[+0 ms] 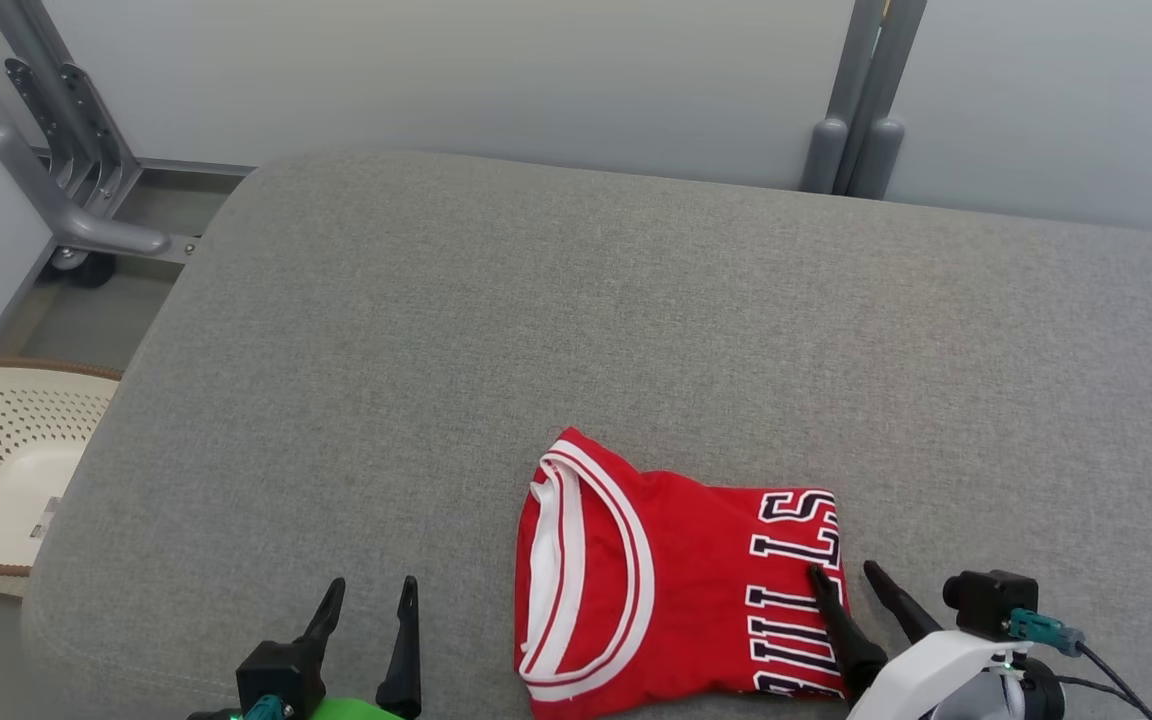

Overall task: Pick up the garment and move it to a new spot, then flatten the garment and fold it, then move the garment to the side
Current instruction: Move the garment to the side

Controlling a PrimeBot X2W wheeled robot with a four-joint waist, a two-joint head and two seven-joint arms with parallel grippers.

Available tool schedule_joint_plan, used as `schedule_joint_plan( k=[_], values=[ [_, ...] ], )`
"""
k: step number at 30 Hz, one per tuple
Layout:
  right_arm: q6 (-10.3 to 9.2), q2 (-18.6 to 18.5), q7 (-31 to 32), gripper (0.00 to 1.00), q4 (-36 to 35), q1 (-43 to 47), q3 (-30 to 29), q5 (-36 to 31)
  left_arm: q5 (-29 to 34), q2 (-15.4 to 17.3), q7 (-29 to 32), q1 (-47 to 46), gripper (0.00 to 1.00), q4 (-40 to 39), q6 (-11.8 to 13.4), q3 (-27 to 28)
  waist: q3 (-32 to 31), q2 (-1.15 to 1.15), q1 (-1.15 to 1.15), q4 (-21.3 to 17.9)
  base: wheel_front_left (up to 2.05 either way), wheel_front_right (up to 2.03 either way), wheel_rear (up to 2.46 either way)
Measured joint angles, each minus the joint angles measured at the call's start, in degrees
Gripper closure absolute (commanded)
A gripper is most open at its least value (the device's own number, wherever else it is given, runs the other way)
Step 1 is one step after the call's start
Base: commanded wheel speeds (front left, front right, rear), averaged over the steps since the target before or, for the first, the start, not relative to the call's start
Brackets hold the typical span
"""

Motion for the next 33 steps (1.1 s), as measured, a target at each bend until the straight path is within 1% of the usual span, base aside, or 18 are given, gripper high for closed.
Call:
schedule_joint_plan(
  k=[8, 9, 10, 11, 14, 17, 24, 26, 27, 28, 33],
  values=[
    [0.0, 1.4, 0.0, 0.0, 6.6, -2.0, 3.3, 1.2, 0.5, 0.0, 0.0, -0.1, 0.0, -0.7, -0.1, -0.5, 0.5, 0.0, 0.0, 1.3, 0.0, 0.0, 0.0],
    [0.0, 1.6, 0.0, 0.1, 7.2, -2.5, 3.8, 1.5, 0.6, 0.0, 0.0, -0.1, 0.0, -0.8, -0.1, -0.5, 0.6, 0.0, 0.0, 1.4, 0.0, 0.0, 0.0],
    [0.0, 1.7, 0.0, 0.59, 7.7, -3.1, 4.6, 1.5, 0.6, 0.0, 0.0, -0.1, 0.0, -0.9, -0.1, -0.6, 0.7, 0.0, 0.0, 1.5, 0.0, 0.0, 0.0],
    [0.0, 1.7, -0.1, 1.0, 8.0, -3.6, 5.2, 1.5, 0.6, 0.0, 0.0, -0.2, 0.0, -1.0, -0.1, -0.7, 0.8, 0.0, 0.0, 1.5, 0.0, 0.0, 0.0],
    [0.01, 1.4, -0.1, 1.0, 8.4, -5.0, 5.3, 1.4, 0.6, 0.0, 0.0, -0.2, 0.0, -1.3, -0.1, -0.8, 0.9, 0.0, 0.0, 1.3, 0.0, 0.0, 0.0],
    [0.05, 0.7, 0.0, 1.0, 8.0, -6.1, 3.2, 0.6, 0.7, 0.0, 0.0, -0.3, 0.0, -1.8, -0.1, -0.9, 0.9, 0.0, 0.0, 0.5, 0.0, 0.0, 0.0],
    [0.04, -0.3, 0.0, 1.0, 8.1, -7.0, -2.0, -2.3, 3.1, 0.0, 0.0, -1.3, 0.0, -3.8, -1.0, -2.8, 0.6, 0.0, 0.0, -3.0, 0.0, 0.0, 0.0],
    [0.04, -0.3, 0.0, 1.0, 8.1, -7.4, -3.1, -2.9, 3.5, 0.0, 0.0, -1.4, 0.0, -4.0, -1.1, -3.1, 0.5, 0.0, 0.0, -4.4, 0.0, 0.0, 0.0],
    [0.04, -0.3, 0.0, 1.0, 8.1, -7.4, -3.1, -2.9, 3.5, 0.0, 0.0, -1.4, 0.0, -4.0, -1.1, -3.1, 0.5, 0.0, 0.0, -4.4, 0.0, 0.0, 0.0],
    [0.05, -0.2, 0.0, 1.0, 8.1, -7.5, -3.9, -3.4, 3.6, 0.0, 0.0, -1.5, 0.0, -4.1, -1.1, -3.3, 0.3, 0.0, 0.0, -5.9, 0.0, 0.0, 0.0],
    [0.04, -0.1, 0.0, 1.0, 8.2, -7.6, -4.8, -4.4, 3.7, 0.0, 0.0, -1.7, 0.0, -4.4, -1.1, -3.3, 0.0, 0.0, 0.0, -10.7, 0.0, 0.0, 0.0]
  ],
)
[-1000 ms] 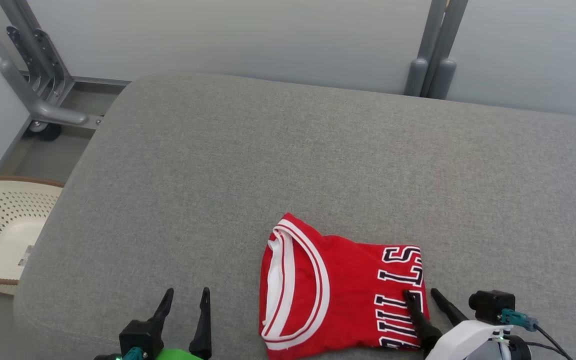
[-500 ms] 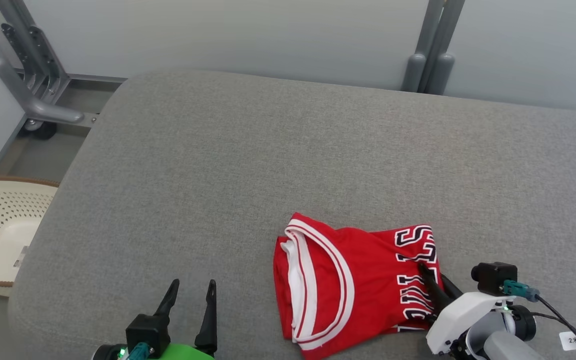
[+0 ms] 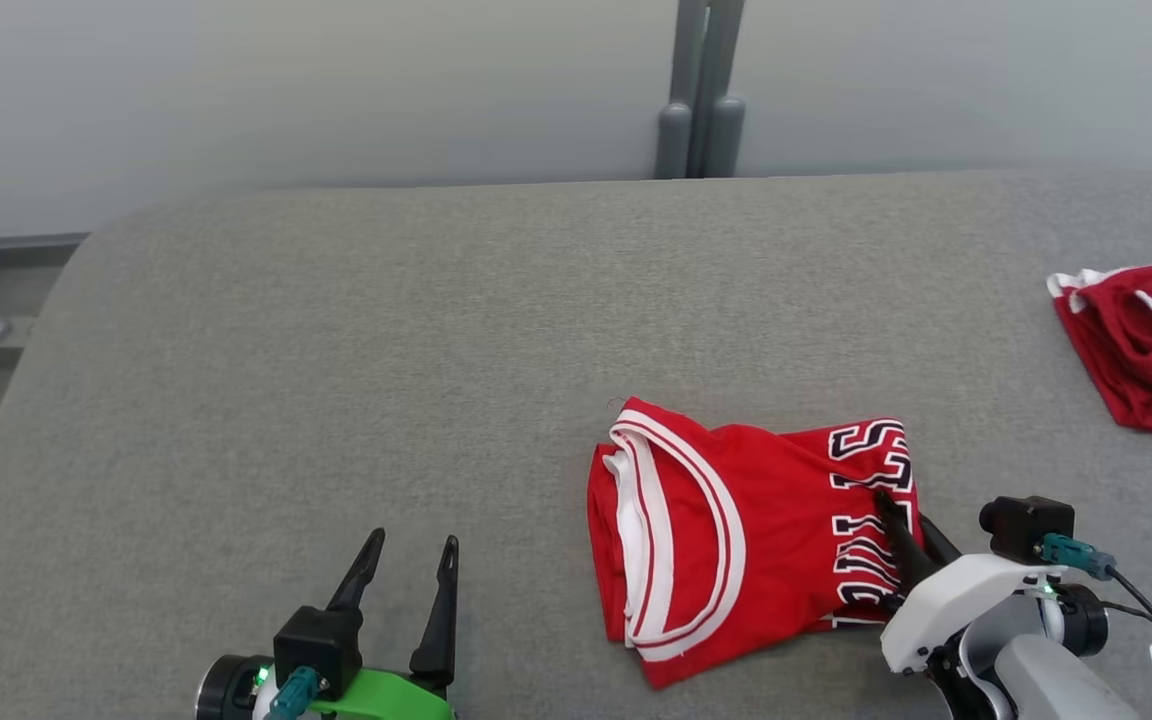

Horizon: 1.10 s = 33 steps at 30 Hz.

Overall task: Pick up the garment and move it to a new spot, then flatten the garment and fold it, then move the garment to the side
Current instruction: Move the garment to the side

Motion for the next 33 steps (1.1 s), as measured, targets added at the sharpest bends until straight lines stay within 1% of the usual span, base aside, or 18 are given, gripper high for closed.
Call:
schedule_joint_plan(
  k=[8, 15, 21, 28, 33],
  values=[
    [0.0, 0.3, 0.0, 1.0, 0.0, -1.9, 1.1, -0.8, -0.7, 0.0, 0.0, -1.5, 0.0, -0.1, 0.5, -0.3, 0.0, 0.0, 0.0, -9.4, 0.0, 0.0, 0.0],
    [0.0, -0.2, 0.0, 1.0, 0.0, -2.8, 1.2, -0.5, -0.9, 0.0, 0.0, -4.5, 0.0, 0.0, 0.4, -2.1, 0.5, 0.0, 0.0, -18.1, 0.0, 0.0, 0.0],
    [0.0, 0.0, 0.0, 1.0, -0.4, -2.8, 1.1, -0.1, -0.1, 0.0, 0.0, -5.9, 0.0, -0.1, 0.1, -2.8, 1.2, 0.0, 0.0, -24.7, 0.0, 0.0, 0.0],
    [0.0, 0.4, 0.0, 1.0, -0.8, -2.8, 1.8, 0.2, 1.7, 0.0, 0.0, -6.7, 0.0, -1.2, -0.4, -3.0, 2.5, 0.0, 0.0, -30.5, 0.0, 0.0, 0.0],
    [0.0, -1.1, 0.0, 1.0, -1.3, -4.8, 2.8, -0.2, 2.9, -0.1, 0.0, -9.1, 0.0, -2.3, -0.6, -4.3, 4.6, 0.0, 0.0, -32.5, 0.0, 0.0, 0.0]
  ],
)
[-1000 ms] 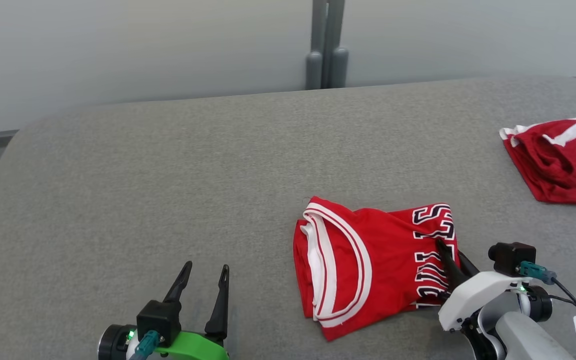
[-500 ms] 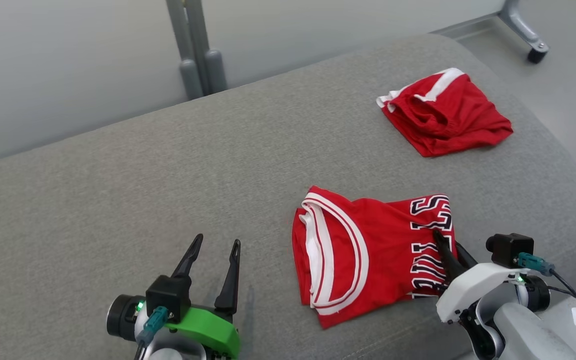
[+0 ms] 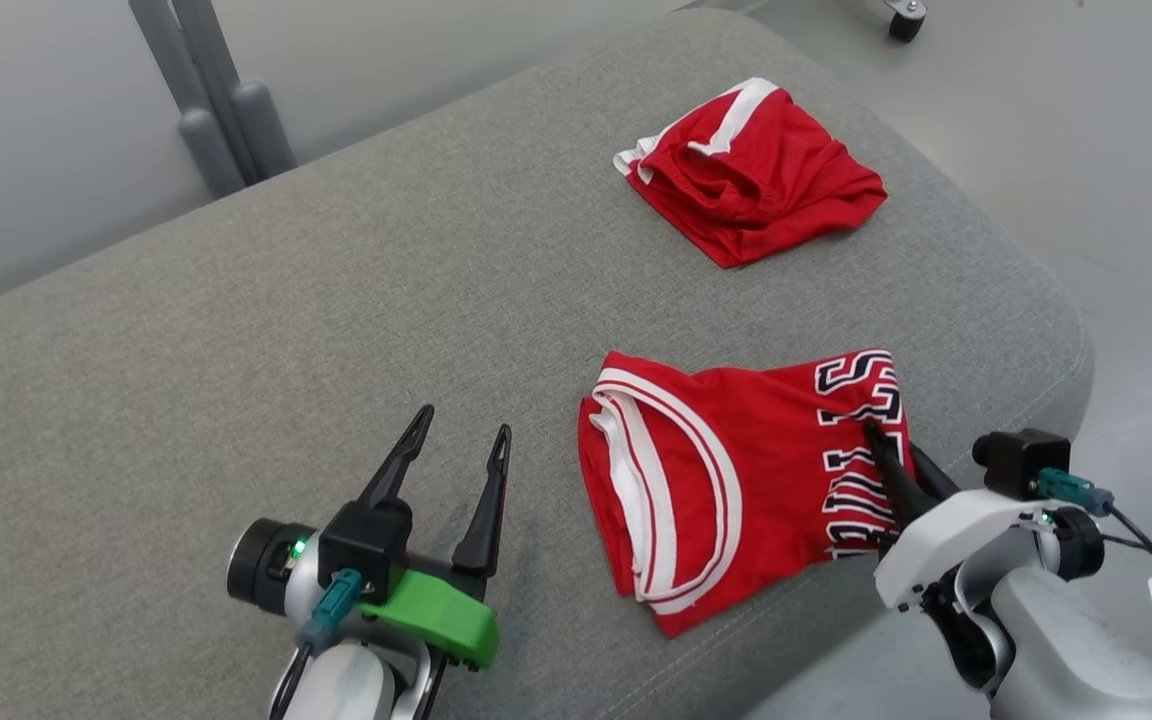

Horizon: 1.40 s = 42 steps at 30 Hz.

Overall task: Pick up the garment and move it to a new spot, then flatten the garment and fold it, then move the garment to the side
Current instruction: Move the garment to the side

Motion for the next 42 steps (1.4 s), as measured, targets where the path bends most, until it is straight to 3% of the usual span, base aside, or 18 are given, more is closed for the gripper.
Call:
schedule_joint_plan(
  k=[7, 15, 22, 30, 42],
  values=[
    [0.0, -2.7, 0.0, 1.0, -2.0, -6.7, -0.3, -1.9, 1.2, -0.1, 0.0, -4.2, 0.0, -1.7, -0.1, -2.5, 4.5, 0.0, 0.0, 0.4, 0.0, 0.0, 0.0],
    [0.0, -7.3, 0.0, 1.0, -2.6, -20.9, -0.7, -5.2, 2.7, 0.0, 0.0, -7.0, 0.0, -0.2, -0.1, -3.8, 11.1, 0.0, 0.01, 4.4, 0.0, 0.0, 0.0],
    [0.0, -12.8, 0.0, 1.0, 4.7, -31.1, -4.0, -6.2, 3.7, 0.0, 0.0, -8.7, 0.0, -0.4, 0.0, -5.2, 15.0, 0.0, 0.01, 9.7, 0.0, 0.0, 0.0],
    [0.0, -18.5, 0.0, 1.0, 16.6, -36.8, -9.8, -7.3, 4.2, 0.0, 0.0, -9.6, 0.0, -0.9, 0.3, -6.2, 18.5, 0.0, 0.01, 15.5, 0.0, 0.0, 0.0],
    [0.0, -22.1, 0.0, 1.0, 29.1, -37.6, -21.4, -14.8, 5.2, 0.0, 0.0, -9.8, 0.0, -1.6, 0.2, -6.3, 21.8, 0.0, 0.01, 21.5, 0.0, 0.0, 0.0]
  ],
)
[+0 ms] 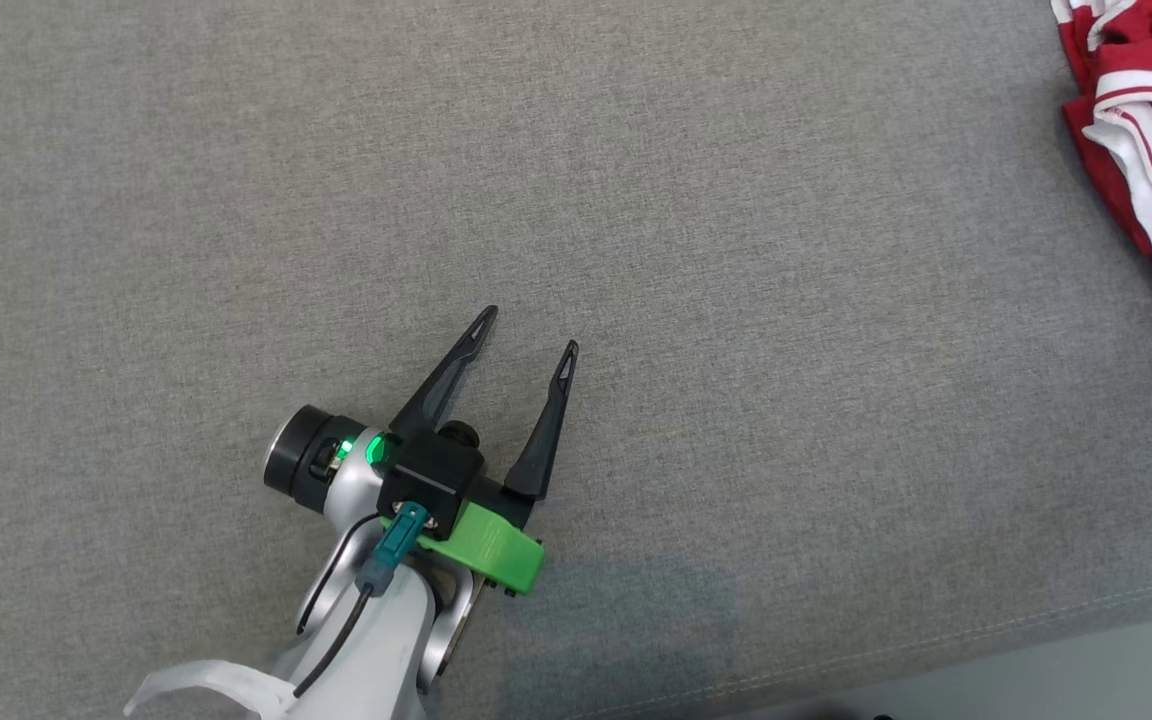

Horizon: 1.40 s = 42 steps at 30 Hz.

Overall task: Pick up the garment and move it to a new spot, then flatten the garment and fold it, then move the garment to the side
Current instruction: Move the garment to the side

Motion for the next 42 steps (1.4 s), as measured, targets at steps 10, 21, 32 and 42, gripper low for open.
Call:
schedule_joint_plan(
  k=[10, 21, 32, 42],
  values=[
    [0.0, -2.0, 0.0, 0.0, 5.2, 1.5, -8.7, -8.0, 0.4, 0.0, 0.0, 0.0, 0.0, -0.1, -0.3, 0.4, 0.5, 0.0, 0.0, 1.3, 0.0, 0.0, 0.0],
    [0.0, 6.7, 0.0, 0.0, -11.3, 7.8, -17.8, -22.0, -1.0, 0.0, 0.0, 1.1, 0.0, 0.1, 1.6, 3.2, -3.8, 0.0, -0.01, 1.2, 0.0, 0.0, 0.0],
    [0.0, 21.9, 0.0, 0.0, -28.6, 21.8, -7.6, -17.1, -1.6, 0.1, 0.0, 6.7, 0.0, 0.7, 3.0, 11.9, -10.9, 0.0, -0.01, 0.5, 0.0, 0.0, 0.0],
    [0.0, 28.0, 0.0, 0.0, -33.1, 32.4, -2.1, -11.4, -2.8, 0.1, 0.0, 11.9, 0.0, 3.5, 3.0, 17.0, -16.9, 0.0, -0.01, 2.0, 0.0, 0.0, 0.0]
  ],
)
